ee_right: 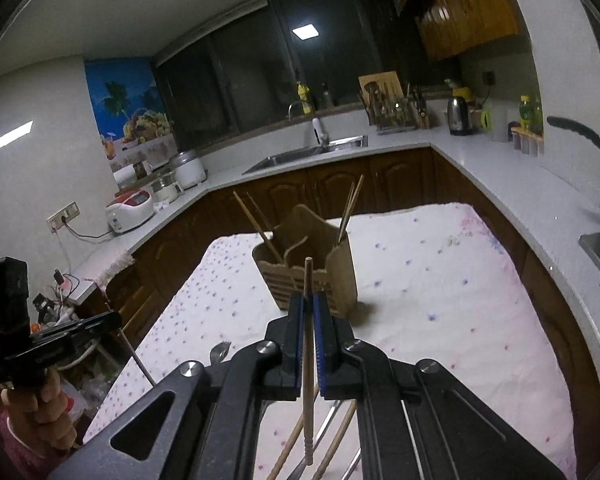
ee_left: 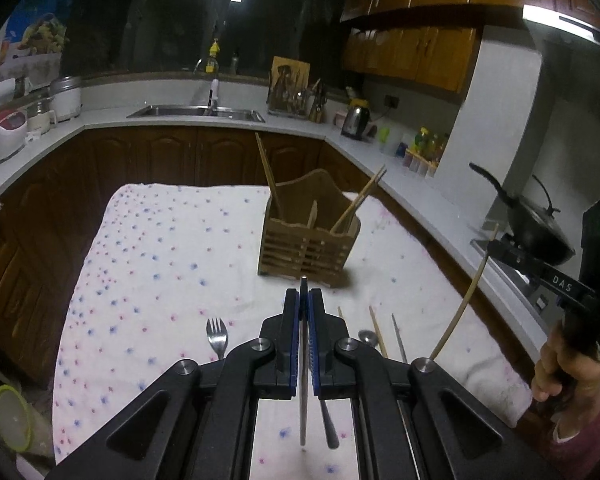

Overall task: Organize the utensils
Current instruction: 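Lift both held chopsticks and lower them into the wooden holder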

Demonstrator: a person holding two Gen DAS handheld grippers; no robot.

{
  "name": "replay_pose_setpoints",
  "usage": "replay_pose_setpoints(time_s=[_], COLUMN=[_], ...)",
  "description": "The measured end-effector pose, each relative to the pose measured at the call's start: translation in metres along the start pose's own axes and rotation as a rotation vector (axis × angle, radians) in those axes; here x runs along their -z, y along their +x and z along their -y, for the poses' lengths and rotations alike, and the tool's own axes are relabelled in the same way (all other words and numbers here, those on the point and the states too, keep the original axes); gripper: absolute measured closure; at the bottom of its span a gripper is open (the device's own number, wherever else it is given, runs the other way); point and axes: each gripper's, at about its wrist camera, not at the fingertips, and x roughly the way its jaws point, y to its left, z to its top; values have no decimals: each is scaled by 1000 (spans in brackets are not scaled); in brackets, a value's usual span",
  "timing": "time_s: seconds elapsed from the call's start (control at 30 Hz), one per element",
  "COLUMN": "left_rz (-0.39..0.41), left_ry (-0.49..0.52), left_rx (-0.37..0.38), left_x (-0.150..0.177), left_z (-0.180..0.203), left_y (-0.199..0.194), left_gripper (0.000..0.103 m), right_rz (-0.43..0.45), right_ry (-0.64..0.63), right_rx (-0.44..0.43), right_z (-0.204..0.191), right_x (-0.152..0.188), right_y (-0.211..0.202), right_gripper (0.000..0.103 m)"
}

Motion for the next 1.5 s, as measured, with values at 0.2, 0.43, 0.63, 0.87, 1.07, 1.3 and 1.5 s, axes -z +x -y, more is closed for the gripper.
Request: replay_pose_setpoints(time_s=[0.2,0.43,0.63,0.87,1.07,1.3,1.5], left_rz=[50,138,218,275,302,329,292], left_ry=[-14,-45,-59,-46,-75,-140,-182], left_rx=[-2,6,4,-3,-3,-34,-46], left_x=[-17,-50,-80,-112,-127,-130,-115], left_z=[-9,-21,-25,-26,-29,-38,-45], left_y=[2,12,29,66,109,178,231], left_gripper=[101,101,101,101,101,101,101], right_rz=[38,94,158,209,277,299,276], right_ry=[5,31,54,71,59,61,105], right_rx=[-5,-18,-16,-7,13,44,41], right_z=[3,11,15,18,16,24,38], right_x=[-15,-44,-74,-107,-128,-126,-102], right_y=[4,18,34,60,78,114,145], right_gripper=[98,98,98,98,98,98,98])
